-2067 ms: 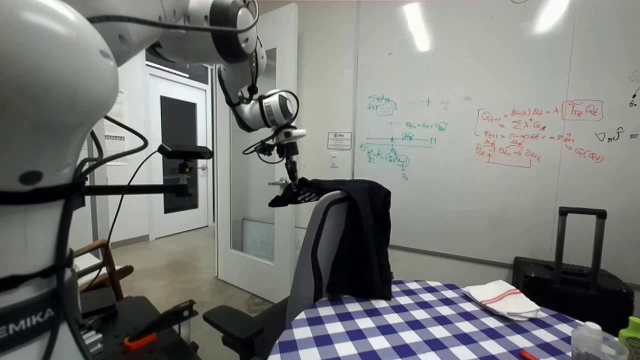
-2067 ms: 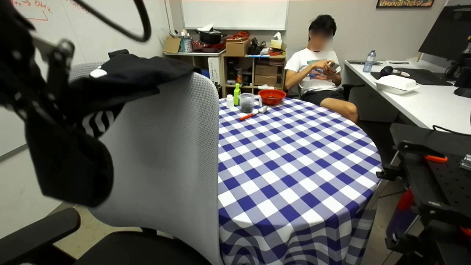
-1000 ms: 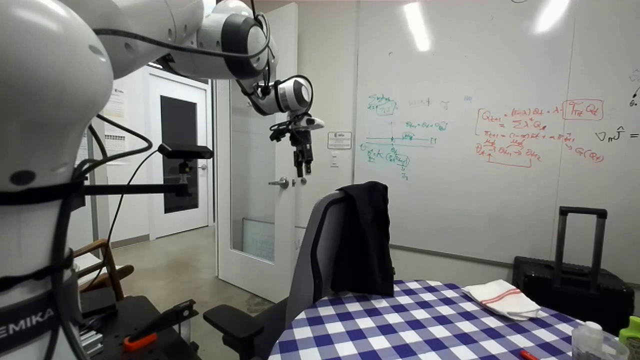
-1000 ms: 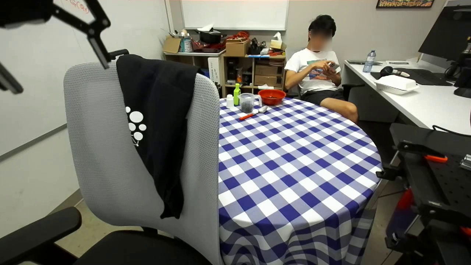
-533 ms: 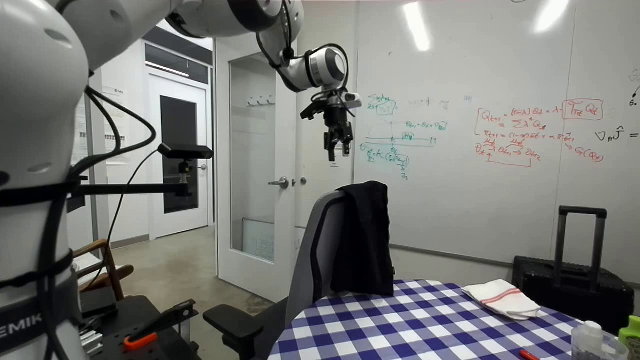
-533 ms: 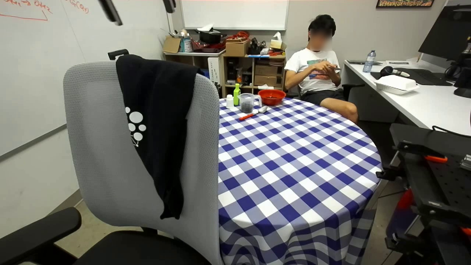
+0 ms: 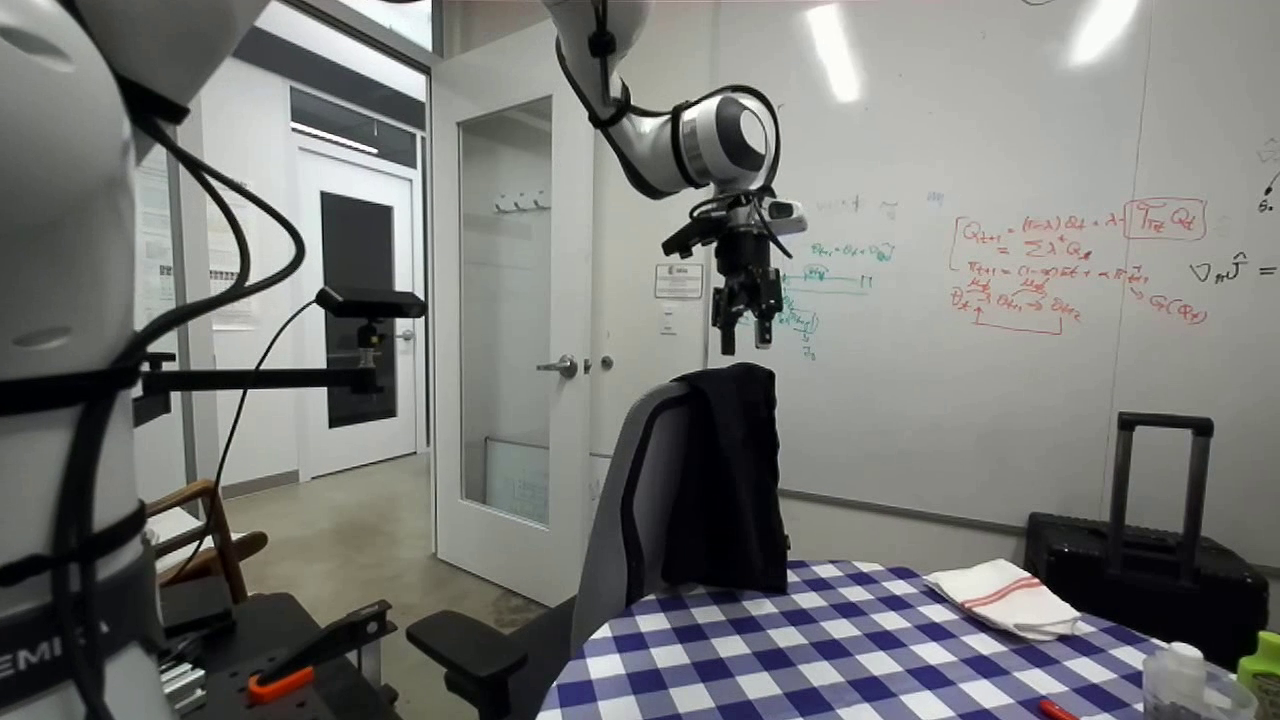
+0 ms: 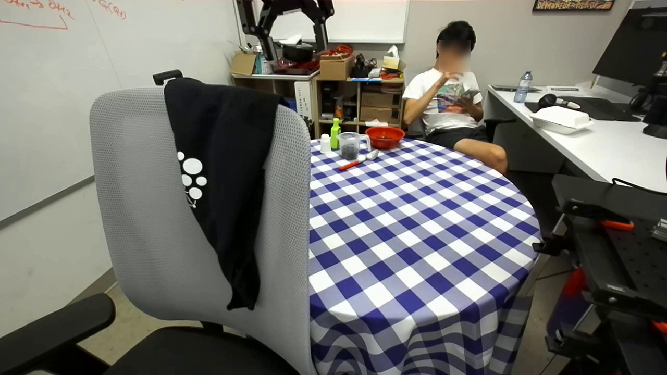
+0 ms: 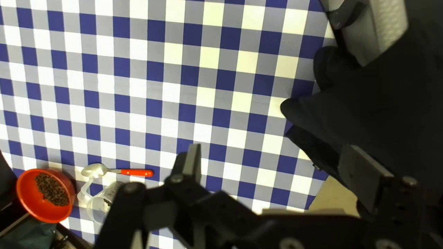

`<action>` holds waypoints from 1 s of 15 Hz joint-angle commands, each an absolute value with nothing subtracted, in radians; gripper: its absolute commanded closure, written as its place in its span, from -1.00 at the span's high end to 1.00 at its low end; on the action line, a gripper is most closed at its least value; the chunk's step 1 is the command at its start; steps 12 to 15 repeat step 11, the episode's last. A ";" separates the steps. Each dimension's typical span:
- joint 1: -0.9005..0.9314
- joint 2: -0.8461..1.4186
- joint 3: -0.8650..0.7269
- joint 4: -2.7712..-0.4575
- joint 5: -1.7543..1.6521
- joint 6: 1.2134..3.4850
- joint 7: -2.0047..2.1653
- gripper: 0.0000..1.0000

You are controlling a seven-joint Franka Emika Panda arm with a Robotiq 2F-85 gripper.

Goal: Put the black t-shirt on the backrest of the grey chair

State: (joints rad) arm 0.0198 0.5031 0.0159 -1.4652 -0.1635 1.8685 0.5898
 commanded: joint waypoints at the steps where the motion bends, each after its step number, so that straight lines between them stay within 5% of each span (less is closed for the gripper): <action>1: 0.004 0.387 -0.049 -1.712 -0.145 2.044 0.552 1.00; 6: -0.050 0.305 -0.105 -1.988 -0.107 2.240 0.476 1.00; 7: -0.018 0.384 -0.113 -1.846 -0.139 2.156 0.513 1.00; 15: -0.039 0.341 -0.122 -1.956 -0.130 2.221 0.498 1.00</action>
